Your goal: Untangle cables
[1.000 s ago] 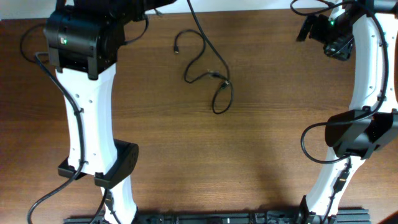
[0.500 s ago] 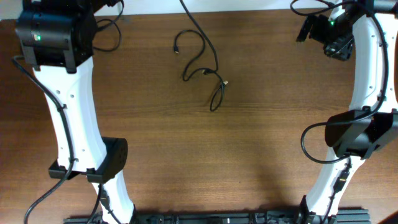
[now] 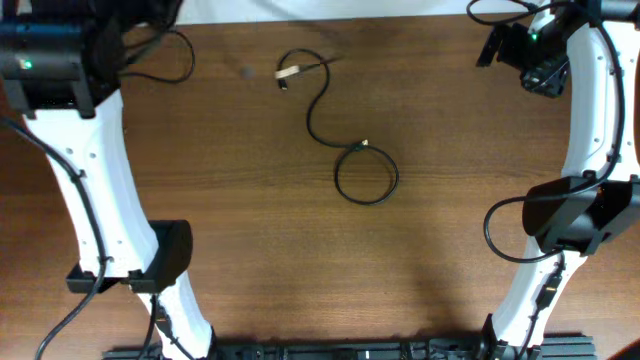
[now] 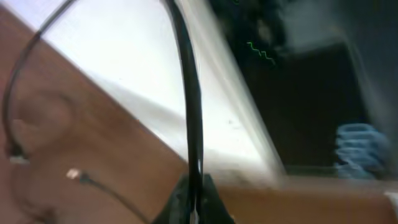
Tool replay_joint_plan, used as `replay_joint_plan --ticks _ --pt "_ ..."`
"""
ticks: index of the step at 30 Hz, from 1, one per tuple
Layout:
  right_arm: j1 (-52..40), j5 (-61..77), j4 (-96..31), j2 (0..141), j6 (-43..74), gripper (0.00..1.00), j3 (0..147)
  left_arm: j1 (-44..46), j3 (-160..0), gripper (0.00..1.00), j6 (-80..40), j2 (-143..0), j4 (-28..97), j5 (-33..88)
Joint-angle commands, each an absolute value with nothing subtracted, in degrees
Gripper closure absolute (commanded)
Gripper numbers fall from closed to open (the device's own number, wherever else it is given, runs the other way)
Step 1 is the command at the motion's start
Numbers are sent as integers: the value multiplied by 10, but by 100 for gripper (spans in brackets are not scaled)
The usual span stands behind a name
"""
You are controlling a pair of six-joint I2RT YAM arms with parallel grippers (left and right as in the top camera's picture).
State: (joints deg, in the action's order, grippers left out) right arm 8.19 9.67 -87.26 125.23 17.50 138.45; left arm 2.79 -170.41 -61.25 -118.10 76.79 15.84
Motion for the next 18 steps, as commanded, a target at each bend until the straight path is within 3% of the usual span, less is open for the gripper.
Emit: replay_joint_plan --ticks 1,6,10,18 --pt "83 90 -873 1252 169 2 1382 -3 -1708 100 -552 -1169 876 -121" --pt "83 90 -873 1252 169 2 1382 -79 -1706 100 -552 -1169 967 -153" --pt "83 90 -873 1252 169 2 1382 -170 -1705 100 -548 -1169 967 -81" --pt "83 90 -873 1252 169 2 1382 -294 -1605 100 -547 -1169 967 -72"
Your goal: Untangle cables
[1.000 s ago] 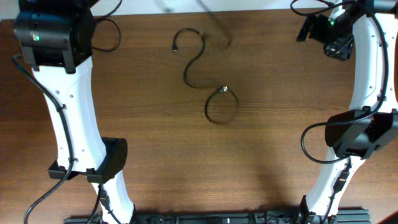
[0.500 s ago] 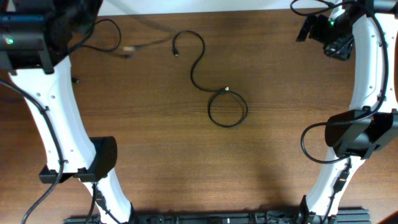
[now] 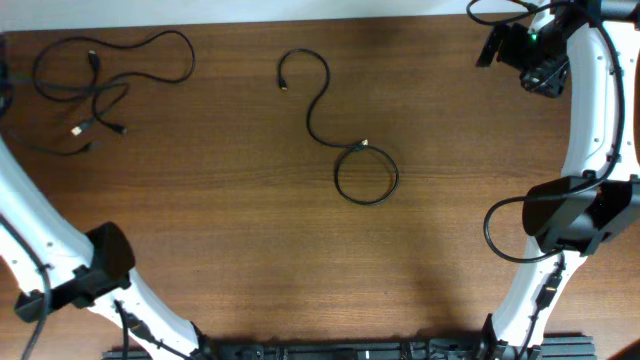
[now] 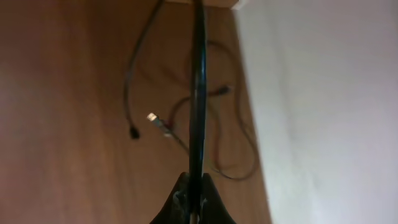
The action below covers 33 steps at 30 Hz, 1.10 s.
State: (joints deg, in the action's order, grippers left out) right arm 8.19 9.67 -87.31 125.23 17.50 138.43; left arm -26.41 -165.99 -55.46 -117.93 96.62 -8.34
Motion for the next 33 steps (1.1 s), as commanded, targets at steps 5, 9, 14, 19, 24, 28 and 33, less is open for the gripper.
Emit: replay_joint_plan --ticks 5,9,14,19,24,28,33 --pt "83 90 -873 1252 169 2 1382 -348 -1467 100 -595 -1169 963 -60" --pt "83 90 -873 1252 169 2 1382 -386 -1398 100 -595 -1169 930 -57" --pt "83 90 -873 1252 169 2 1382 -395 -1308 100 -595 -1169 924 -58" --pt "83 90 -873 1252 169 2 1382 -393 -1188 100 -595 -1169 875 -57" --pt "83 90 -873 1252 169 2 1382 -379 -1051 100 -535 -1169 737 -55" --pt "83 90 -873 1252 169 2 1382 -366 -972 100 -478 -1170 636 -53" --pt "83 90 -873 1252 169 2 1382 -361 -908 100 -410 -1170 573 -15"
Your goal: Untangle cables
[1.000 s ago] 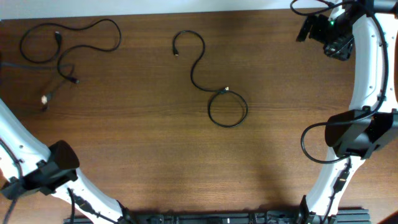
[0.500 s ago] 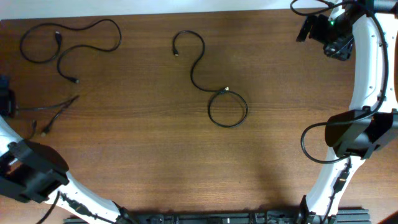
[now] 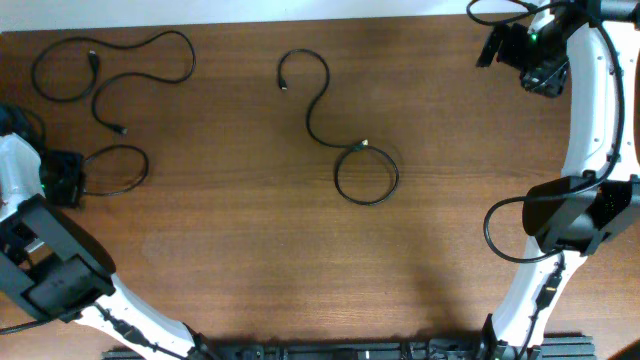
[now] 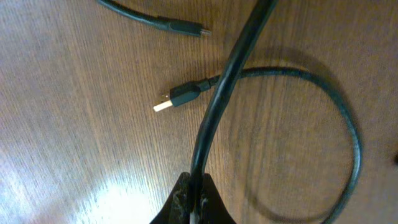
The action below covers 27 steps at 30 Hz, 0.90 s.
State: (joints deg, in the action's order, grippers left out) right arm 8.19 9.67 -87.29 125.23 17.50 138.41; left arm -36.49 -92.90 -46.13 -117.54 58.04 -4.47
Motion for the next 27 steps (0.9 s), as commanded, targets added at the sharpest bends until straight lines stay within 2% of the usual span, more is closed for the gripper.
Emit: replay_joint_plan --ticks 1,6,8,15,19,22,25,26,27 --pt "83 90 -873 1252 169 2 1382 -359 -906 100 -397 -1170 576 -12" --pt "83 90 -873 1252 169 2 1382 -346 -905 100 -346 -1171 566 -14" --pt "83 90 -873 1252 169 2 1382 -329 -899 100 -267 -1171 539 -15" --pt "83 90 -873 1252 169 2 1382 -286 -887 100 -216 -1171 499 -21" --pt "83 90 -873 1252 169 2 1382 -287 -887 100 -215 -1171 512 -105" --pt "83 90 -873 1252 169 2 1382 -288 -887 100 -216 -1171 527 -110" --pt "83 90 -873 1252 169 1 1382 -290 -885 91 -218 -1171 537 -111" --pt "83 90 -873 1252 169 2 1382 -293 -885 91 -223 -1171 542 -114" --pt "83 90 -873 1252 169 2 1382 -296 -885 95 -232 -1171 547 -122"
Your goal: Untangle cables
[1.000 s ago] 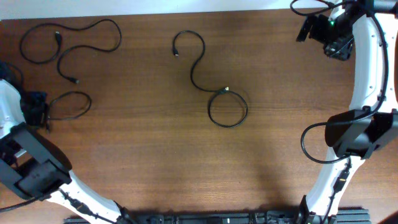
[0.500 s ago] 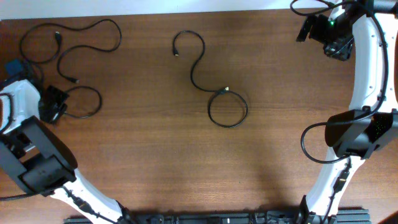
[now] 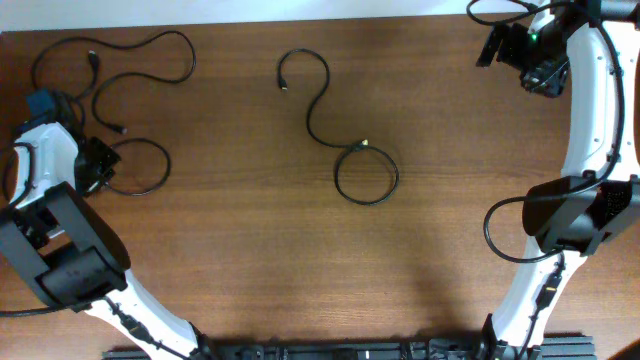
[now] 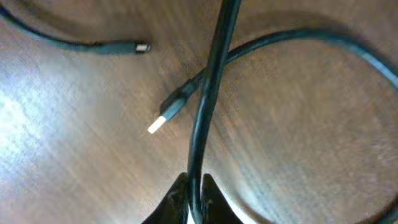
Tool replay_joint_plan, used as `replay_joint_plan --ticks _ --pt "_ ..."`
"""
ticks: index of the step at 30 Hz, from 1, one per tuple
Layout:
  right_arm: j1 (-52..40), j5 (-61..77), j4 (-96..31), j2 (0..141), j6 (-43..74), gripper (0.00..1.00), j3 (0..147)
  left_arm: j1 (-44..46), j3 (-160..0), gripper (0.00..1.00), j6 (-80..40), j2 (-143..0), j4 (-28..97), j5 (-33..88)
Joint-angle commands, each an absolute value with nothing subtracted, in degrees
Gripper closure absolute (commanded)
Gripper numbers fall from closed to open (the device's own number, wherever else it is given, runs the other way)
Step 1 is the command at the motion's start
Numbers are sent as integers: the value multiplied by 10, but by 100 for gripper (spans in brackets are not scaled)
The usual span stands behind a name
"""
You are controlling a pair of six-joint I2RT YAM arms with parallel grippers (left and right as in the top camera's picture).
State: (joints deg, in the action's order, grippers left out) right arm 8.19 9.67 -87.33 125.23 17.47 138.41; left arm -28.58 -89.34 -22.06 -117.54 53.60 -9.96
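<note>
My left gripper [image 3: 97, 163] sits low at the table's left side, shut on a black cable [image 4: 208, 93] that runs up between its fingertips [image 4: 180, 196]. That cable forms a loop [image 3: 150, 170] just right of the gripper. Its USB plug [image 4: 171, 107] with a silver tip lies under the held strand. A second black cable [image 3: 150, 40] winds along the far left corner, one end [image 4: 140, 46] lying close to the plug. A third cable [image 3: 320, 100] curves in an S at the middle and ends in a coil [image 3: 366, 180]. My right gripper [image 3: 500, 45] hangs at the far right.
The table's left edge is close beside my left arm [image 3: 45, 150]. The back edge meets a white surface [image 3: 300, 10]. The right arm's base [image 3: 575, 215] and its own wiring occupy the right side.
My left gripper has moved right and slightly back, still shut on the cable. The loop beside it has shifted right with it. The right arm and middle cable are unchanged.
The left arm first stood over the far left corner, holding a black cable. Then two cables lay crossed there, the gripper out of the overhead view. Later one cable lay alone along the back with the held one as a separate loop below, now further right.
</note>
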Motion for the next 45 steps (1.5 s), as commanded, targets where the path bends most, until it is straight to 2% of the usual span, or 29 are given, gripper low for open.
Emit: replay_joint_plan --ticks 1,3,5,6,7,8,9,11,13,16,17,18,20,22,24,26,27,30,31,32,35,37,40,45 --pt "83 90 -873 1252 169 2 1382 -303 -885 97 -255 -1171 556 -143" --pt "83 90 -873 1252 169 2 1382 -315 -885 88 -254 -1171 556 -144" --pt "83 90 -873 1252 169 2 1382 -320 -885 86 -254 -1171 559 -144" --pt "83 90 -873 1252 169 1 1382 -322 -885 82 -254 -1171 559 -144" --pt "83 90 -873 1252 169 2 1382 -324 -885 44 -254 -1171 558 -144" --pt "83 90 -873 1252 169 1 1382 -324 -885 19 -255 -1171 557 -143" --pt "83 90 -873 1252 169 2 1382 -324 -885 7 -254 -1171 550 -142" --pt "83 90 -873 1252 169 2 1382 -324 -888 5 -254 -1171 543 -141" --pt "83 90 -873 1252 169 2 1382 -324 -902 30 -254 -1171 544 -124" --pt "83 90 -873 1252 169 2 1382 -324 -949 32 -254 -1170 545 -73" --pt "83 90 -873 1252 169 2 1382 -324 -960 35 -254 -1170 545 -74" --pt "83 90 -873 1252 169 2 1382 -324 -961 43 -254 -1170 544 -78" --pt "83 90 -873 1252 169 2 1382 -324 -961 49 -254 -1172 543 -91" --pt "83 90 -873 1252 169 2 1382 -324 -961 49 -254 -1174 543 -110" --pt "83 90 -873 1252 169 2 1382 -324 -960 58 -254 -1174 543 -130" --pt "83 90 -873 1252 169 1 1382 -326 -959 56 -254 -1174 540 -136" --pt "83 90 -873 1252 169 2 1382 -328 -956 51 -254 -1174 537 -136" --pt "83 90 -873 1252 169 2 1382 -339 -944 52 -254 -1183 525 -135" --pt "83 90 -873 1252 169 2 1382 -341 -941 53 -254 -1186 521 -136" --pt "83 90 -873 1252 169 2 1382 -345 -938 61 -254 -1191 519 -135" --pt "83 90 -873 1252 169 2 1382 -348 -938 63 -254 -1213 513 -131" --pt "83 90 -873 1252 169 2 1382 -349 -938 73 -254 -1225 510 -127" --pt "83 90 -873 1252 169 2 1382 -349 -938 76 -254 -1227 495 -127" --pt "83 90 -873 1252 169 2 1382 -350 -938 90 -252 -1247 491 -129"
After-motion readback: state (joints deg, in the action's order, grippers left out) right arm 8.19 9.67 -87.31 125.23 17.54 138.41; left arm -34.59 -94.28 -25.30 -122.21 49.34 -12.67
